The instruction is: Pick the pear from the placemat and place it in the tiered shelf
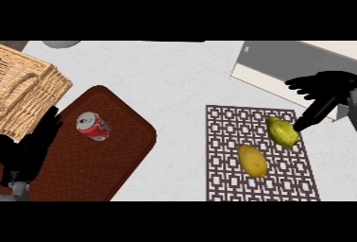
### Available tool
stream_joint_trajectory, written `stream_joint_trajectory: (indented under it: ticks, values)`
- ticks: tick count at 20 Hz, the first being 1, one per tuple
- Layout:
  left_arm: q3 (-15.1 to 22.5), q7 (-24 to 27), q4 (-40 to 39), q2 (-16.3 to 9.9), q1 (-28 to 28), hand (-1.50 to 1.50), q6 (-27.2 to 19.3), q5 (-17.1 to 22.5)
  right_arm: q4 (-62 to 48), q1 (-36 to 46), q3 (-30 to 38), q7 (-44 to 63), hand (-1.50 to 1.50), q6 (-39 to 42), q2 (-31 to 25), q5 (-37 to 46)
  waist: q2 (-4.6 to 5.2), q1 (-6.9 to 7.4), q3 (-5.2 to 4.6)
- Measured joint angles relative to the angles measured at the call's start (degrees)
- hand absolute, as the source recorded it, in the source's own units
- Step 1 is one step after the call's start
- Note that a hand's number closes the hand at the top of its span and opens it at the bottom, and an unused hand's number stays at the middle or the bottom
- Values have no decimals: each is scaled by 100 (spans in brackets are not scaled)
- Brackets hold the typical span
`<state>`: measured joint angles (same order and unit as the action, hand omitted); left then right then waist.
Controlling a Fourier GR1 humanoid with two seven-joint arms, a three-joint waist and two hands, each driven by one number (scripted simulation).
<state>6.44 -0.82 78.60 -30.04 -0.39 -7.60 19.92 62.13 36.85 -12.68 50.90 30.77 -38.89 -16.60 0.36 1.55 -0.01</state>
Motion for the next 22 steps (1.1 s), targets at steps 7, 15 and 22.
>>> stream_joint_trajectory:
  ticks: [7, 15, 22]
  values:
    - [-117, -36, -28, 90, -3, 0, 60, -87, -730, 310, -322, -394, -150, 755, 106, 378, -13, -44, 1]
    - [-372, -45, 2, 175, 94, 0, 243, -222, -1600, 422, -359, -1010, -150, 1123, 442, 1292, -19, -72, 4]
    - [-553, -196, 160, 335, 132, 0, 346, -439, -2072, 366, -189, -1620, -150, 1054, 724, 2105, -24, -87, 3]
